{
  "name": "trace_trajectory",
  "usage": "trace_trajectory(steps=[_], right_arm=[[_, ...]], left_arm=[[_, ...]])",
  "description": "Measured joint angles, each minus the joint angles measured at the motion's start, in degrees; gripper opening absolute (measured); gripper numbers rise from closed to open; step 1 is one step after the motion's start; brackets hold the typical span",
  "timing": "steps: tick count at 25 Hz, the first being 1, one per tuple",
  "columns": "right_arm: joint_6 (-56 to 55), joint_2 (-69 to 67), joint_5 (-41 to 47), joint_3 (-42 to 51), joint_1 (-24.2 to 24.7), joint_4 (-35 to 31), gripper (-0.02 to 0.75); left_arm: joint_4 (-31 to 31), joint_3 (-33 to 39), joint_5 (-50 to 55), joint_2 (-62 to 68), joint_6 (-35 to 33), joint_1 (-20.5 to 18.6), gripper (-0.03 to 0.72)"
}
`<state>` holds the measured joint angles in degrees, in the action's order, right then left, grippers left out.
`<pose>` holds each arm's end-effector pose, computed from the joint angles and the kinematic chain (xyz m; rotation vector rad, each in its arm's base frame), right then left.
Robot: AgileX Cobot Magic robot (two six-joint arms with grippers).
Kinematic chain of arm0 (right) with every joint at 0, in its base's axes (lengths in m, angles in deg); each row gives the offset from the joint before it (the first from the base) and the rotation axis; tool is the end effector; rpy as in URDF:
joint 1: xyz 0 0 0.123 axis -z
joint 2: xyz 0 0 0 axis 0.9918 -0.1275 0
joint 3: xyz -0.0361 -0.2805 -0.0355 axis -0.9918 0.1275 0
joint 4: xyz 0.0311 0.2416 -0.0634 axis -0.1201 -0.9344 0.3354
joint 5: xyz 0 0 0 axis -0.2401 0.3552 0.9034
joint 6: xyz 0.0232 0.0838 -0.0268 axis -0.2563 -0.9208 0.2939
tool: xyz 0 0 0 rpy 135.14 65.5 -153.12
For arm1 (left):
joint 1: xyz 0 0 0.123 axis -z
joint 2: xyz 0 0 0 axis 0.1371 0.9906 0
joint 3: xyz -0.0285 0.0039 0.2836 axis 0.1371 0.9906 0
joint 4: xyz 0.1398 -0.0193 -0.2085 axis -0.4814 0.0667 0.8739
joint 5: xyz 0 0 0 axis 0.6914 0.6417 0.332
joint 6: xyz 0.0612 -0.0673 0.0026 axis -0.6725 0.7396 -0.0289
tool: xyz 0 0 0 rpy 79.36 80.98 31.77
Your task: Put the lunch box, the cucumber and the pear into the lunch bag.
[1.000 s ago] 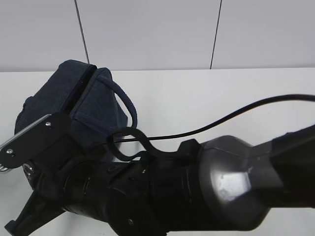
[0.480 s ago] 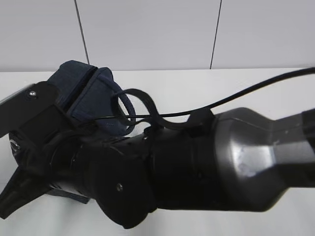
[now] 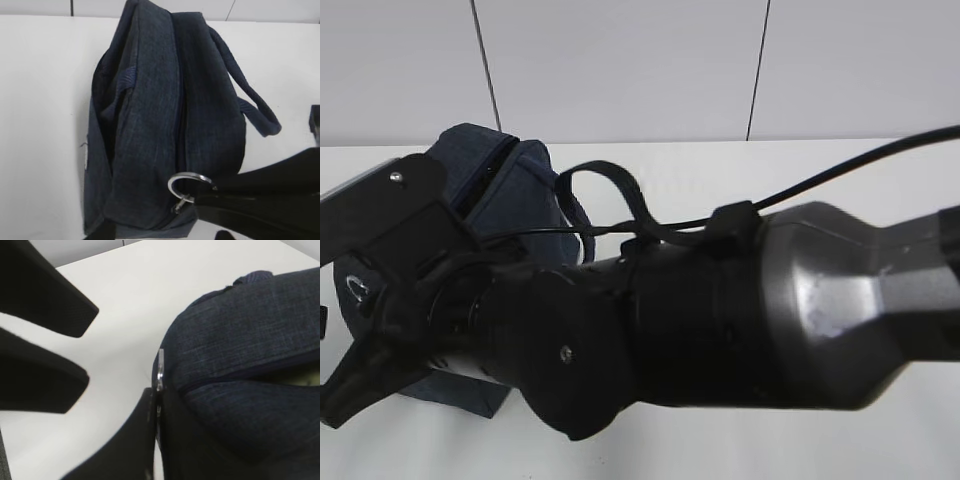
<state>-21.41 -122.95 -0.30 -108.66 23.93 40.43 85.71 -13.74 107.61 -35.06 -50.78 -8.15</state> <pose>0.2269 0.3599 0.2171 -0.9589 1.8508 0.5670 0.1250 -0.0373 0.2521 0.2976 2.2435 -0.4514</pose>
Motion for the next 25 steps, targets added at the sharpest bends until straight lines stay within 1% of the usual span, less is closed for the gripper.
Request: trace_trajectory(steps=[3,6,8,10,14,16,17,19,25], right_arm=[[0.0,0.0,0.3,0.0,0.3,-0.2,0.000],[0.0,0.0,0.7,-0.1,0.4,-0.2,0.000],[0.0,0.1,1.2,-0.3,0.4,-0.2,0.000],[0.0,0.1,1.5,-0.4,0.4,-0.2,0.000],[0.0,0.1,1.7,-0.4,0.5,-0.2,0.000],[0.1,0.1,1.7,-0.4,0.5,-0.2,0.000],[0.1,0.1,1.8,-0.4,0.5,-0.2,0.000],[0.1,0.3,2.0,-0.4,0.5,-0.2,0.000],[0.1,1.0,2.9,-0.4,0.5,-0.2,0.000]], left_arm=[[2.8,-1.2,1.6,1.0,-0.3,-0.5,0.358],[4.5,-3.0,2.2,2.6,-0.4,-2.5,0.352],[6.3,-4.0,3.0,3.6,-1.2,-5.0,0.350],[10.0,-4.5,5.2,4.9,-3.7,-8.1,0.350],[19.1,-4.5,11.8,9.8,-11.5,-15.6,0.350],[24.2,-4.5,14.0,13.0,-15.9,-18.2,0.350],[25.4,-4.5,14.2,14.5,-17.3,-18.8,0.348],[25.6,-4.5,13.5,16.4,-19.9,-19.6,0.347],[23.7,-4.5,11.3,17.2,-25.8,-19.9,0.326]])
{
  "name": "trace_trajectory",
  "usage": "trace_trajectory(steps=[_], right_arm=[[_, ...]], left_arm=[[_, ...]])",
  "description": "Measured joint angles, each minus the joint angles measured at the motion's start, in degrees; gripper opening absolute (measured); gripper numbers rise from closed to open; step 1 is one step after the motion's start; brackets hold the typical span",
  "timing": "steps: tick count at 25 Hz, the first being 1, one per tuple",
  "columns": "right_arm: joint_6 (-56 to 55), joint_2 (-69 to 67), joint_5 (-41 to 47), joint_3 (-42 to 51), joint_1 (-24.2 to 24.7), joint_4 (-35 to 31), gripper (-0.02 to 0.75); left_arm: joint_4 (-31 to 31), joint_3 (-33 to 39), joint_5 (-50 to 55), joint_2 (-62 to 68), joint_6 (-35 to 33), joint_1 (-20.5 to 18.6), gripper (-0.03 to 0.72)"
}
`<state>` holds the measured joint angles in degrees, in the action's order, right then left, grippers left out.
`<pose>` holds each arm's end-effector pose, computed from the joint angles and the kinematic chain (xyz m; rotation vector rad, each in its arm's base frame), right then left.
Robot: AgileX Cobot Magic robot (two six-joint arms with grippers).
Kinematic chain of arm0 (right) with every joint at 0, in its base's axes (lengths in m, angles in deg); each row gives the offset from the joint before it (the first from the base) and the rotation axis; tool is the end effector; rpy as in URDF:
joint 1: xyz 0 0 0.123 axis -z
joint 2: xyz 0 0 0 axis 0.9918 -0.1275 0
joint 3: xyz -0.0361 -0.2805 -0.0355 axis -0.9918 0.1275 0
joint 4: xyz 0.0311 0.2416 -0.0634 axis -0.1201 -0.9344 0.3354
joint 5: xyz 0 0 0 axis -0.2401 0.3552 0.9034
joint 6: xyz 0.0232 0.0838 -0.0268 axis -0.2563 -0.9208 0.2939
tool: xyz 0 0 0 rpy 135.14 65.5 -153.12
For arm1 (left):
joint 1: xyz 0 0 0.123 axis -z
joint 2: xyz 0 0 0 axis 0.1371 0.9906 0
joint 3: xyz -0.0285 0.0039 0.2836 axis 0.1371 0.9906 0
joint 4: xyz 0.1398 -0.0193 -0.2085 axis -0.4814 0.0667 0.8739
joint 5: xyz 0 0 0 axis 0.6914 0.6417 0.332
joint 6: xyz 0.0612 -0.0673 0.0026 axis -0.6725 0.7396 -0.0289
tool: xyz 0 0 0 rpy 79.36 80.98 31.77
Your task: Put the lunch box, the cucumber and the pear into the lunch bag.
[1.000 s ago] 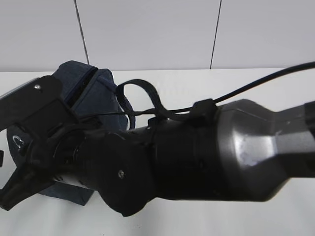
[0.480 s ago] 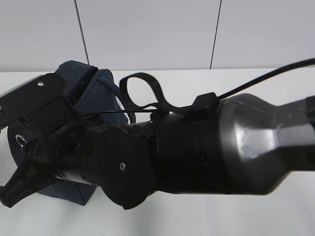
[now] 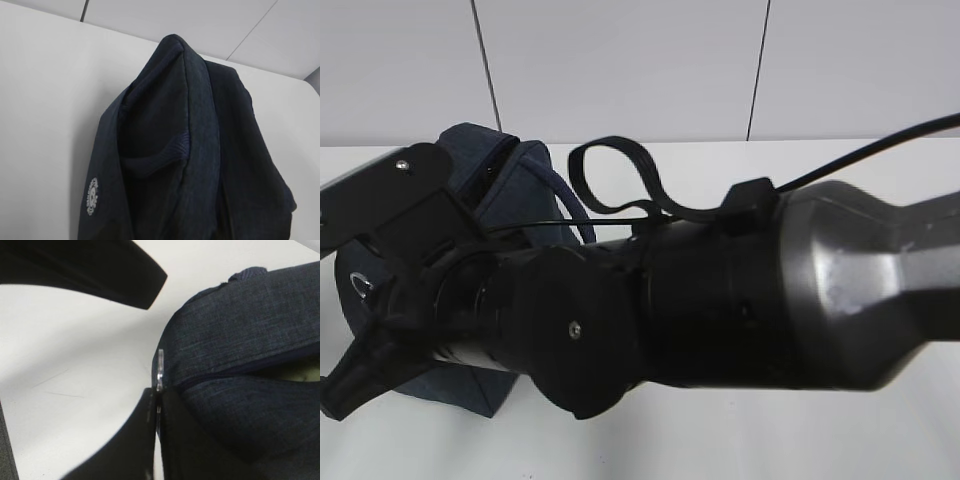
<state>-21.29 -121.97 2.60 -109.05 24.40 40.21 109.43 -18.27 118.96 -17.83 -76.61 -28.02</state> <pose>0.2266 0.3574 0.2229 -0.9743 1.8697 0.5828 0.1765 -0.0026 0.2488 0.1289 2.2243 -0.6506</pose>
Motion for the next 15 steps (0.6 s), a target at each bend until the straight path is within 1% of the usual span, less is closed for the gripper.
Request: trace_trajectory(steps=[6,15], right_arm=[[0.0,0.1,0.3,0.0,0.0,-0.1,0.000],[0.0,0.4,0.5,0.0,0.0,-0.6,0.000]], left_arm=[[-0.4,0.0,-0.5,3.0,-2.5,0.0,0.315],[5.0,0.0,1.3,9.5,-7.0,0.0,0.315]])
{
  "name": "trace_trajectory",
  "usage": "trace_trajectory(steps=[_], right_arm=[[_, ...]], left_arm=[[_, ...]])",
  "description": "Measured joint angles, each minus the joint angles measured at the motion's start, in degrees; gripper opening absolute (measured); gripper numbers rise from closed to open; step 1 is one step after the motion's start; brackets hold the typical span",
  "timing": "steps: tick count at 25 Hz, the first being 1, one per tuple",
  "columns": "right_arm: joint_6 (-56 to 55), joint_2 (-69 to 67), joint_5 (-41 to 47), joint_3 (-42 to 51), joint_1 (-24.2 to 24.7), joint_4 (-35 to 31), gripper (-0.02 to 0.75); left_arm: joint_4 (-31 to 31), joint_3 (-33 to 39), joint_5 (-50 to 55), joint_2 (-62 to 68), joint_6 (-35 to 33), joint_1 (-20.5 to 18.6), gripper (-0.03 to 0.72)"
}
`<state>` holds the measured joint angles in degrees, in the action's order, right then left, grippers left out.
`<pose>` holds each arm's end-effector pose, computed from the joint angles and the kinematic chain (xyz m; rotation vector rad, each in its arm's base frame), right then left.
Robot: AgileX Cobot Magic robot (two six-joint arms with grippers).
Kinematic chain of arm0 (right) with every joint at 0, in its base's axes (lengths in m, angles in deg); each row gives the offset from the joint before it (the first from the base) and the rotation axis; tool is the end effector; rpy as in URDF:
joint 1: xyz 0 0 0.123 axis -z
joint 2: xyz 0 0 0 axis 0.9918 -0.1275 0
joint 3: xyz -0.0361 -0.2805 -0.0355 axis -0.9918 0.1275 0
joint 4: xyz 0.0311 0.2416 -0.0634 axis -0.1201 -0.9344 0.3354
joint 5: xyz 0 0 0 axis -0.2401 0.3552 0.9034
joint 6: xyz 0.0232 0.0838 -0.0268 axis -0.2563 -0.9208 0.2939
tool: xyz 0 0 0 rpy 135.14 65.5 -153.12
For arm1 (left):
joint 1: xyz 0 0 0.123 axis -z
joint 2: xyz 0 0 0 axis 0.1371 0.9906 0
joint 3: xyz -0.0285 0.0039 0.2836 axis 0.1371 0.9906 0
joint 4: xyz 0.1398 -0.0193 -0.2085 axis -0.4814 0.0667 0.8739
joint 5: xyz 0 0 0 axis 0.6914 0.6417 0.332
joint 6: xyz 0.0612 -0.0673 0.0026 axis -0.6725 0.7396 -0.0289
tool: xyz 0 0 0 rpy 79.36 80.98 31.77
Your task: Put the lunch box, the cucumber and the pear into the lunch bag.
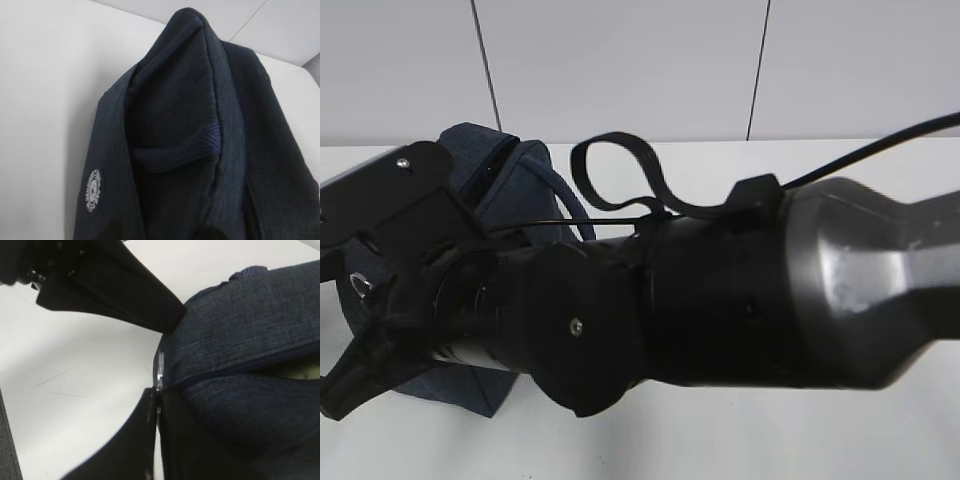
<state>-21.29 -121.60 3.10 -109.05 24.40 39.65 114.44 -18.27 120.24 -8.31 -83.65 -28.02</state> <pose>0.2258 0.3568 0.2250 -0.9686 1.8764 0.5922 0.1967 0.0011 0.2250 0.1253 2.2706 -0.7574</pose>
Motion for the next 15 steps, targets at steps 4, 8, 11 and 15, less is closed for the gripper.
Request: trace_trajectory(steps=[4,8,11,15], right_arm=[[0.0,0.1,0.0,0.0,0.0,-0.5,0.000],[0.0,0.1,0.0,0.0,0.0,-0.6,0.000],[0.0,0.1,0.0,0.0,0.0,-0.6,0.000],[0.0,0.1,0.0,0.0,0.0,-0.9,0.000]], left_arm=[[2.4,0.0,2.3,2.5,-2.0,0.0,0.315],[2.8,-0.1,3.6,5.0,-3.2,0.1,0.296],[3.3,-0.3,4.2,6.1,-4.4,1.5,0.176],[3.6,-0.5,4.0,6.6,-5.5,2.6,0.028]])
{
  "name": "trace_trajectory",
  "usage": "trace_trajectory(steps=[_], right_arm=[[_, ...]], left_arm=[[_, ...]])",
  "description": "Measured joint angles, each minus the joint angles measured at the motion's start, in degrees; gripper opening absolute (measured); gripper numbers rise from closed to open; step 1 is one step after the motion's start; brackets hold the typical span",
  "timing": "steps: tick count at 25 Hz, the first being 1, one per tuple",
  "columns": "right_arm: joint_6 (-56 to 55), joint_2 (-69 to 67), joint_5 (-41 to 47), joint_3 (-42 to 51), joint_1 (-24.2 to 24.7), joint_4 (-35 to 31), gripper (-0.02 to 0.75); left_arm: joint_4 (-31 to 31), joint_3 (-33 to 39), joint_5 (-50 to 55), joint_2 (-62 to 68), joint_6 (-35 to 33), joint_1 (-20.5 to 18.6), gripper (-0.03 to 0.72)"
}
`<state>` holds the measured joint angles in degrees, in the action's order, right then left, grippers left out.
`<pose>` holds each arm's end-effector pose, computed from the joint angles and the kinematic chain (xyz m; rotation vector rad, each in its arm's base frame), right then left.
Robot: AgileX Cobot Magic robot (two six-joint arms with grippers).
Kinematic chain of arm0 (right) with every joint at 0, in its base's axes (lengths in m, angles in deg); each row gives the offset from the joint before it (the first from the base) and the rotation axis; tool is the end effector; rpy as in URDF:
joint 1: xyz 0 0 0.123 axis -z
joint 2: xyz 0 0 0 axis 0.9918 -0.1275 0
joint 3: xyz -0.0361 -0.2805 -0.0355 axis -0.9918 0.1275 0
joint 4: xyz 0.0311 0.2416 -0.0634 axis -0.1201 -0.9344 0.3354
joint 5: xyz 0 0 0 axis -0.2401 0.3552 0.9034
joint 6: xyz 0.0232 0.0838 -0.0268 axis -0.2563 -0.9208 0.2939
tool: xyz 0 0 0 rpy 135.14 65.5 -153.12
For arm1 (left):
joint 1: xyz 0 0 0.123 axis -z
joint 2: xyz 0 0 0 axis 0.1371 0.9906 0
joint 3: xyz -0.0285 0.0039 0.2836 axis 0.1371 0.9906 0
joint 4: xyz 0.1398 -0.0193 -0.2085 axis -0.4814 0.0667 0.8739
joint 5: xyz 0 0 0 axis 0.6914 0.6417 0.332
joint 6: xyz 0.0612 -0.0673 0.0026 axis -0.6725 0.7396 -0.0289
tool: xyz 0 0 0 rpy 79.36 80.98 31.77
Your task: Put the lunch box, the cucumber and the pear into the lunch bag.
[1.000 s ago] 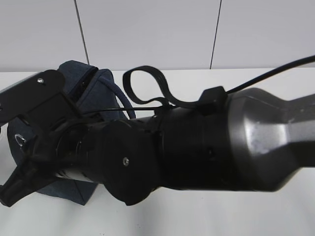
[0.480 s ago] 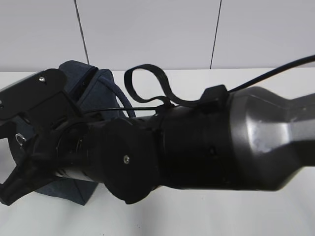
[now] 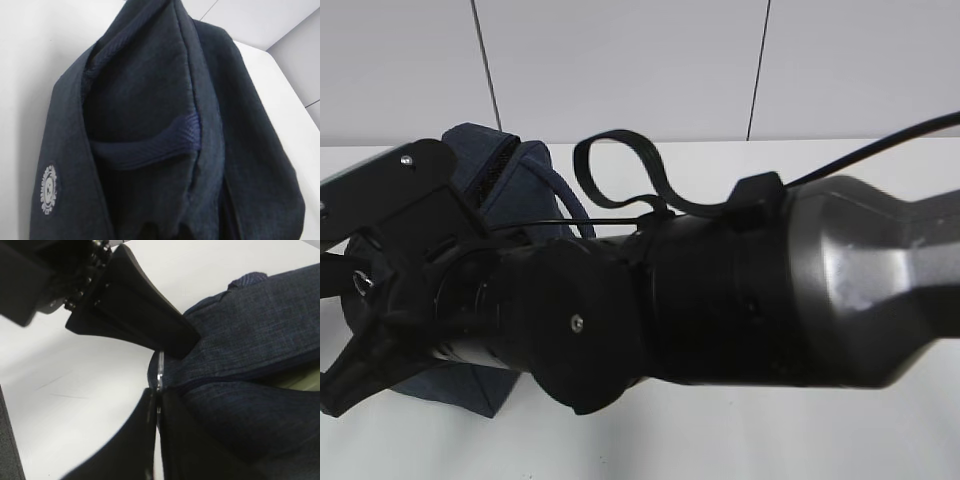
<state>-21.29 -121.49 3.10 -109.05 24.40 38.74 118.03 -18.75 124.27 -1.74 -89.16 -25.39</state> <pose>0.2258 0.3565 0.2258 -0.9532 1.8848 0.6010 0.2079 -0.0096 0.2109 0.2120 2.2785 -0.9055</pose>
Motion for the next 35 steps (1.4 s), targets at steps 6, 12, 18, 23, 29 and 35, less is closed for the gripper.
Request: trace_trajectory(steps=[6,12,18,23,29,35], right_arm=[[0.0,0.7,0.0,-0.1,0.0,-1.4,0.000],[0.1,0.9,1.1,-3.6,1.1,-2.0,0.000],[0.1,0.9,1.9,-5.1,5.8,-3.9,0.000],[0.1,1.0,2.6,-5.2,9.3,-4.7,0.000],[1.5,0.8,2.8,-7.0,11.0,-5.0,0.000],[2.0,-1.5,6.9,-12.4,15.7,-8.4,0.000]], left_arm=[[-0.1,0.0,-0.3,0.0,-0.4,0.0,0.011],[0.3,0.0,0.1,0.0,-0.4,0.0,0.008],[0.7,-0.1,0.2,-0.1,-0.4,0.0,0.006],[0.7,-0.1,0.3,-0.6,-0.4,0.0,0.006],[0.5,-0.1,1.2,-0.6,-0.4,0.0,0.006],[0.1,-0.1,1.5,-0.6,-0.4,0.0,0.005]])
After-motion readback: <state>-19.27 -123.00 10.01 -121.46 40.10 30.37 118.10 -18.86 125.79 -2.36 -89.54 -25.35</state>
